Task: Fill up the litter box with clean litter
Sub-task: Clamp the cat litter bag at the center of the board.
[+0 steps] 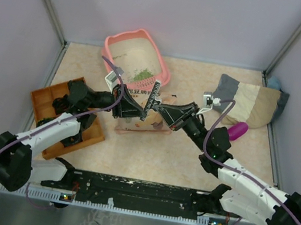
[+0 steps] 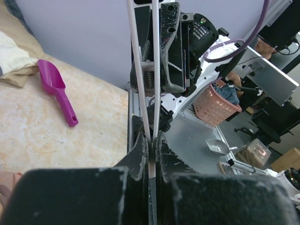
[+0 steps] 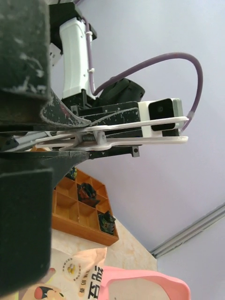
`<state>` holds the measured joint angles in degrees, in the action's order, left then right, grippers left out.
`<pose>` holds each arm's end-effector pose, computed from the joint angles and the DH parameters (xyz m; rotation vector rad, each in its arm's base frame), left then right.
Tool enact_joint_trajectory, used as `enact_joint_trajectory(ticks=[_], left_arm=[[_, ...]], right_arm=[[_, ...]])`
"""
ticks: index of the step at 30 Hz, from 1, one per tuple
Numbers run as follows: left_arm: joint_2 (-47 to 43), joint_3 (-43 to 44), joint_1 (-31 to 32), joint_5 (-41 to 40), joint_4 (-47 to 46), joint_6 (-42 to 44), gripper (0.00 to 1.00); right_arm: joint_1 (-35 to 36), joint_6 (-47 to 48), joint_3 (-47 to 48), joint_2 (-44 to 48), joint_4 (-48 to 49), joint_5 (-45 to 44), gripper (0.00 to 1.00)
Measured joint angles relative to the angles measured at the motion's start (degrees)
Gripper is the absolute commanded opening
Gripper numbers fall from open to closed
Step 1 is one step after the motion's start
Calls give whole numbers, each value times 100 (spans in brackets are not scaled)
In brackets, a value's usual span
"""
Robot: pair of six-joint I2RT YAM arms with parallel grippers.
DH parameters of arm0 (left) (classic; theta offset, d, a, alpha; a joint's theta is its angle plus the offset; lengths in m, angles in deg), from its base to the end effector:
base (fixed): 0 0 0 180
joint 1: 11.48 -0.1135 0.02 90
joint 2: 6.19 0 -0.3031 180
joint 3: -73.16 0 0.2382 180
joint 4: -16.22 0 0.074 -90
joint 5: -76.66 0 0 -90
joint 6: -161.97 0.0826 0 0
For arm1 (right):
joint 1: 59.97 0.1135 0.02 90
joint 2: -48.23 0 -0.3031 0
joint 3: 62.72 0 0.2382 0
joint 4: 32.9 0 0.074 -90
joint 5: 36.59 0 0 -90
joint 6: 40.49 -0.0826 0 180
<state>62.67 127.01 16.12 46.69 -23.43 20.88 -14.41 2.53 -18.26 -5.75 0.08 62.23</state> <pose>0.1844 -0.1772 0.3826 0.8049 1.3797 -1.7033 0.1446 0.1655 0.3812 -0.1364 1.2988 1.4976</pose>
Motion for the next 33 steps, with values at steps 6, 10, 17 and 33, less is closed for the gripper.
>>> enact_joint_trajectory(ticks=[6, 10, 17, 33], left_arm=[[-68, -2, 7, -72, 195, 131, 60], [-273, 28, 7, -417, 1123, 868, 64], [-343, 1108, -42, -1700, 3906, 3045, 66], [2924, 4717, -1462, -2133, 7799, 6926, 68]], right_arm=[[-4, 125, -101, 9, 118, -22, 0], [7, 400, -105, 278, -337, -122, 0], [7, 1694, 155, 1259, -2531, -632, 0], [7, 3523, 706, 2135, -5163, -619, 0]])
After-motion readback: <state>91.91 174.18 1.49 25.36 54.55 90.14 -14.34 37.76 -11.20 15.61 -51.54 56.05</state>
